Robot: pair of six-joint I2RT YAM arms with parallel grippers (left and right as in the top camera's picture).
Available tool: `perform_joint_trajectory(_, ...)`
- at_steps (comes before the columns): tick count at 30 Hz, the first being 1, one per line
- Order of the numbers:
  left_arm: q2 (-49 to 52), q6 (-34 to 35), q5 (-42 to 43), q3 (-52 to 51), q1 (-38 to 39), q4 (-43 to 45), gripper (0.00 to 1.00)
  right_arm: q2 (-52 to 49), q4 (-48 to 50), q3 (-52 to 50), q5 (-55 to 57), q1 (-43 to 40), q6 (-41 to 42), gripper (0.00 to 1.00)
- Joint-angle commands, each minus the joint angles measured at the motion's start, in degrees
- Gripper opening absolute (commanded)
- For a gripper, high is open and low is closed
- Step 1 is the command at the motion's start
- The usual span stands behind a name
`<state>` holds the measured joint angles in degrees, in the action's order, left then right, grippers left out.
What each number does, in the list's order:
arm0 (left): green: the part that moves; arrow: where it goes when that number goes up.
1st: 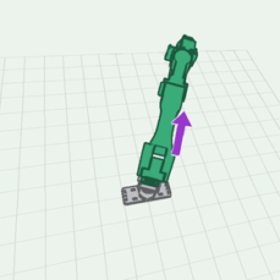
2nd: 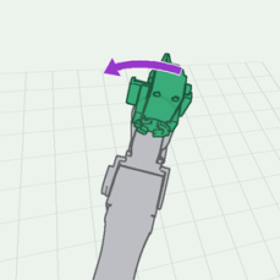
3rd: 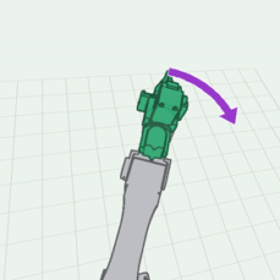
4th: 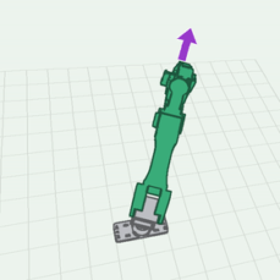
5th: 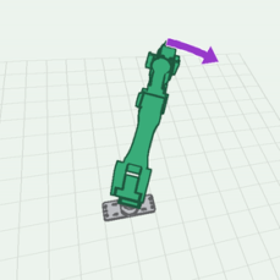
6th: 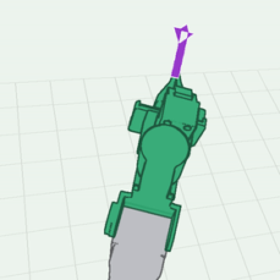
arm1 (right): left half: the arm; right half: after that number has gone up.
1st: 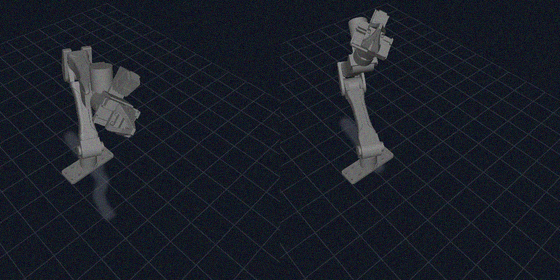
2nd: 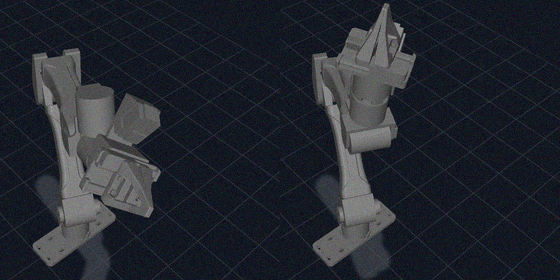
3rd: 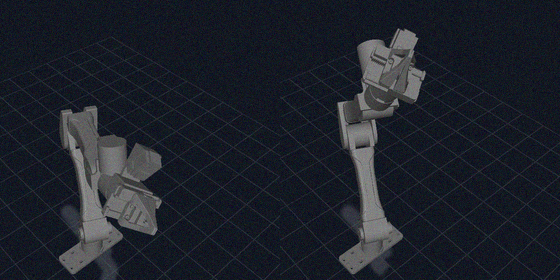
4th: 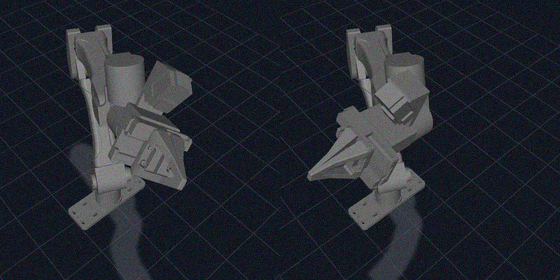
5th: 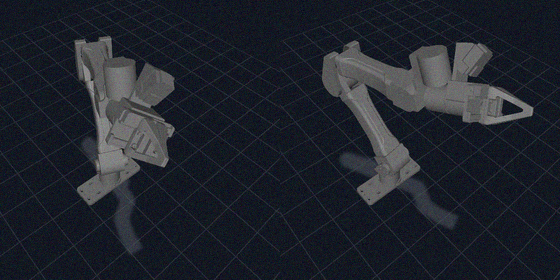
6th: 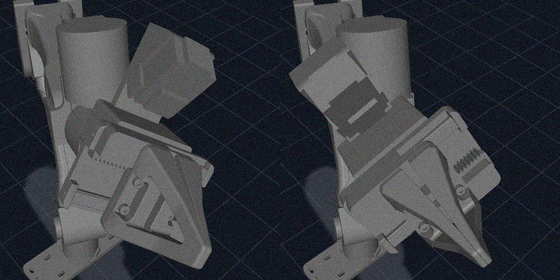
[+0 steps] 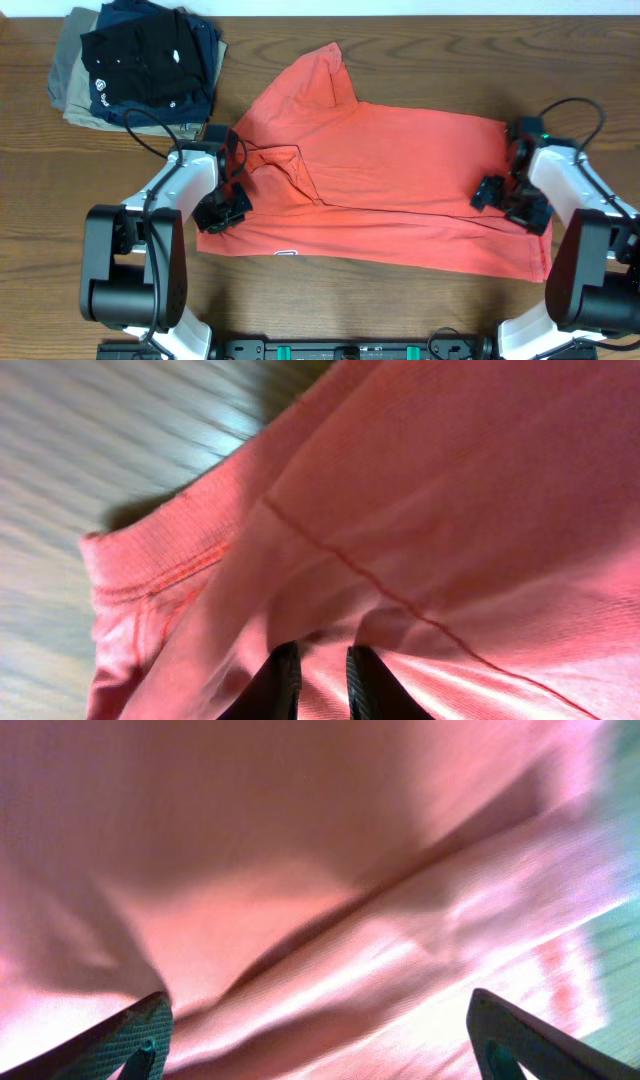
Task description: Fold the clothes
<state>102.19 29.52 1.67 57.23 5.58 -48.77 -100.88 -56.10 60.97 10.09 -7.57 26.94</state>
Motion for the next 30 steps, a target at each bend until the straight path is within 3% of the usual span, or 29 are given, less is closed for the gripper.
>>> perform_joint_trajectory(1, -3.13, -0.94, -5.66, -0.85, -0.55, -0.94, 0.19, -0.15, -2.29, 5.27, 2.54, -2.73, 0.46, 0.97)
perform_joint_trajectory(4, -5.90, -0.94, -5.64, -0.85, -0.55, -1.60, 0.19, -0.15, -6.60, 9.18, 0.35, -4.44, 0.44, 0.96)
perform_joint_trajectory(6, -7.58, -0.94, -5.62, -0.85, -0.55, -1.73, 0.19, -0.15, -9.81, 10.62, -2.51, -4.96, 0.42, 0.88)
perform_joint_trajectory(7, -8.48, -0.94, -5.60, -0.85, -0.55, -1.77, 0.19, -0.13, -11.74, 10.84, -4.13, -5.03, 0.37, 0.75)
perform_joint_trajectory(8, -9.11, -0.94, -5.57, -0.85, -0.55, -1.79, 0.19, -0.13, -13.03, 10.73, -5.05, -4.98, 0.37, 0.55)
perform_joint_trajectory(9, -9.60, -0.94, -5.55, -0.85, -0.55, -1.84, 0.19, -0.13, -14.16, 10.32, -5.95, -4.76, 0.15, 0.24)
perform_joint_trajectory(10, -9.94, -0.94, -5.55, -0.85, -0.52, -1.97, 0.19, -0.13, -14.86, 9.66, -6.05, -4.50, 0.17, 0.01)
perform_joint_trajectory(22, -10.03, -0.94, -5.53, -0.87, -0.52, -3.13, 0.19, -0.13, -9.16, -2.14, -5.86, -4.26, 0.83, 0.01)
perform_joint_trajectory(30, -10.03, -0.94, -4.90, -0.87, -0.52, -3.10, 0.19, -0.17, -3.45, -3.69, -6.08, -4.13, 0.66, 0.09)
